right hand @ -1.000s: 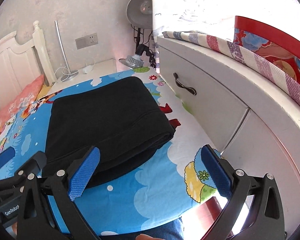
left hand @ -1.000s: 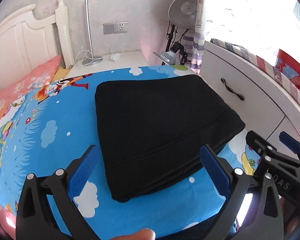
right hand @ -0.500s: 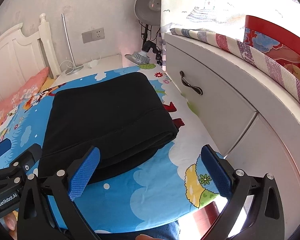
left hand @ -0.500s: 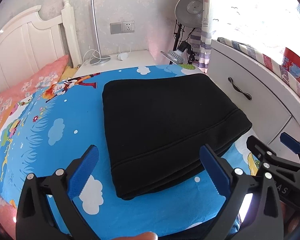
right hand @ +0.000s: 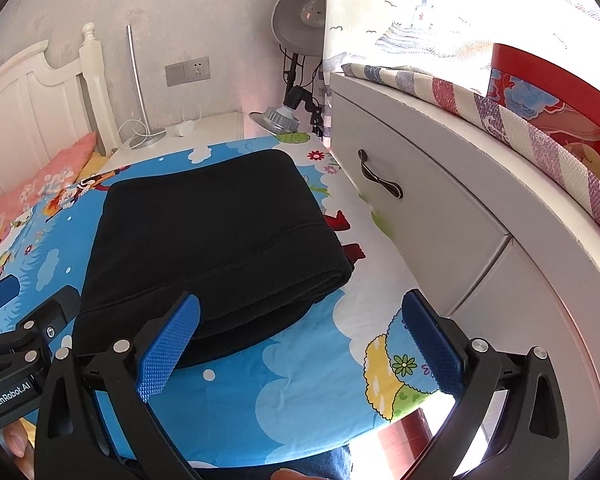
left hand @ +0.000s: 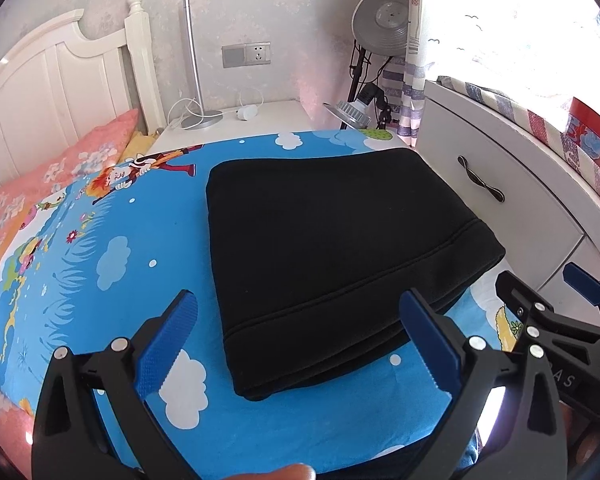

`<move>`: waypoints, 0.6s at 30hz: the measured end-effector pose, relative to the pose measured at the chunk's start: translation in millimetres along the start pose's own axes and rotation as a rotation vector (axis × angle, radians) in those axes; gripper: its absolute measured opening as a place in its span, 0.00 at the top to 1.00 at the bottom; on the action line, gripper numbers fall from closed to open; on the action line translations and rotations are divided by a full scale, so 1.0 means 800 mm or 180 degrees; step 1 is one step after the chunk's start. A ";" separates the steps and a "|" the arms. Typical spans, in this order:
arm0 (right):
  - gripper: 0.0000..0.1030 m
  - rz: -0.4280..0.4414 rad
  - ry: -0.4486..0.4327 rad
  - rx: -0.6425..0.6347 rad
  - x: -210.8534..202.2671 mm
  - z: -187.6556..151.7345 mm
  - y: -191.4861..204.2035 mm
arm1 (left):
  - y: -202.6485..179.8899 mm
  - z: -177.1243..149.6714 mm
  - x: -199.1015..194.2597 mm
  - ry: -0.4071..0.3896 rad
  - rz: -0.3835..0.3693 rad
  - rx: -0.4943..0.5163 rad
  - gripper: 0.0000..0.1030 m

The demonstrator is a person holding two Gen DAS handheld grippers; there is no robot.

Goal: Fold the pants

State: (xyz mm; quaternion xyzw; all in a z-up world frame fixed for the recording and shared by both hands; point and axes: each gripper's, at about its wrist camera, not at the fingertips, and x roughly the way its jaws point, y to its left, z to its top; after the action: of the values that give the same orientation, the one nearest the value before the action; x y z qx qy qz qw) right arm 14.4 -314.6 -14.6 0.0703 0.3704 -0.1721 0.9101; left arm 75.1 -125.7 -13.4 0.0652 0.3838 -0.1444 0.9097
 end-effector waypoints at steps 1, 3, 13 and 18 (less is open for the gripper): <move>0.05 -0.0008 -0.0007 -0.0012 0.000 0.000 0.001 | 0.001 0.000 0.000 0.0005 -0.0001 -0.0013 0.02; 0.05 -0.0023 -0.0017 -0.0041 -0.001 -0.001 0.002 | 0.001 0.001 0.001 0.0013 -0.0005 -0.0033 0.02; 0.05 -0.0023 0.0003 -0.0045 0.003 -0.002 0.001 | 0.002 0.000 0.002 0.0016 -0.0018 -0.0047 0.02; 0.05 -0.0018 0.0000 -0.0036 0.002 -0.002 0.000 | 0.002 0.000 0.003 0.0014 -0.0028 -0.0044 0.02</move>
State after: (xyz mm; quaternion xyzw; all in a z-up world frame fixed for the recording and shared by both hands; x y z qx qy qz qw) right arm 14.4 -315.0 -17.2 0.0641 0.3715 -0.1726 0.9100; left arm 77.1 -125.0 -15.1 0.0575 0.3871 -0.1455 0.9086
